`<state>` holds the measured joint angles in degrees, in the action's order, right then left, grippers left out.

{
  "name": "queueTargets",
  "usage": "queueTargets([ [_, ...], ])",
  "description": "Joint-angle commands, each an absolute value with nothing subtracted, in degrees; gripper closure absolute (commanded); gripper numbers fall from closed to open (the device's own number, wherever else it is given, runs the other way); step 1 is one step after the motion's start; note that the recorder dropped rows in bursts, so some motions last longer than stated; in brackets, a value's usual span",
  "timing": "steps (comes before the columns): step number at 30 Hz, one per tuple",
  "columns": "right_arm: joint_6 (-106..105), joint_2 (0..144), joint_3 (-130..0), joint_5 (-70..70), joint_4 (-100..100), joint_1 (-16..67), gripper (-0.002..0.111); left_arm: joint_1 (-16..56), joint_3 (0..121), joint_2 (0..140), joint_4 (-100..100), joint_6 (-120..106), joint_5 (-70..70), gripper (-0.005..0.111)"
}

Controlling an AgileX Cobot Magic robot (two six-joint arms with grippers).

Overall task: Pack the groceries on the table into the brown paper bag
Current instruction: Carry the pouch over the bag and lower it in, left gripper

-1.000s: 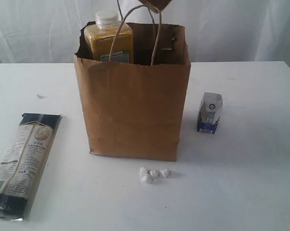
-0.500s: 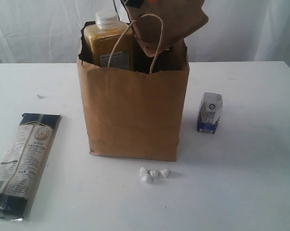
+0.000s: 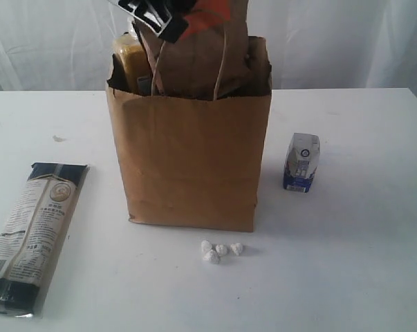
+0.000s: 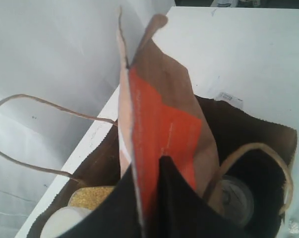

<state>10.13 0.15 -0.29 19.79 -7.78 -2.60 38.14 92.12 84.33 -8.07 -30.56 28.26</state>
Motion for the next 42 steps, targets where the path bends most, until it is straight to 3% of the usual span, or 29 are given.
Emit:
queueTargets([
  [1,10.32,0.0,0.0,19.25,-8.06,-2.41,0.108,38.31,91.62,84.65,-8.29,-30.1,26.37,0.107],
  [15,10.32,0.0,0.0,19.25,-8.06,-2.41,0.108,38.43,91.62,92.37,-11.5,-30.1,23.57,0.106],
  [20,10.32,0.0,0.0,19.25,-8.06,-2.41,0.108,38.43,91.62,93.34,-13.81,-30.1,23.57,0.083],
  [24,11.42,0.0,0.0,19.25,-8.06,-2.41,0.108,38.43,91.62,93.57,-14.56,-30.1,23.66,0.053],
  [27,11.42,0.0,0.0,19.25,-8.06,-2.41,0.108,38.43,91.62,93.57,-14.56,-28.69,23.66,0.042],
  [42,11.42,0.0,0.0,19.25,-8.06,-2.41,0.108,38.43,93.45,91.7,-14.56,-28.66,25.19,0.04],
])
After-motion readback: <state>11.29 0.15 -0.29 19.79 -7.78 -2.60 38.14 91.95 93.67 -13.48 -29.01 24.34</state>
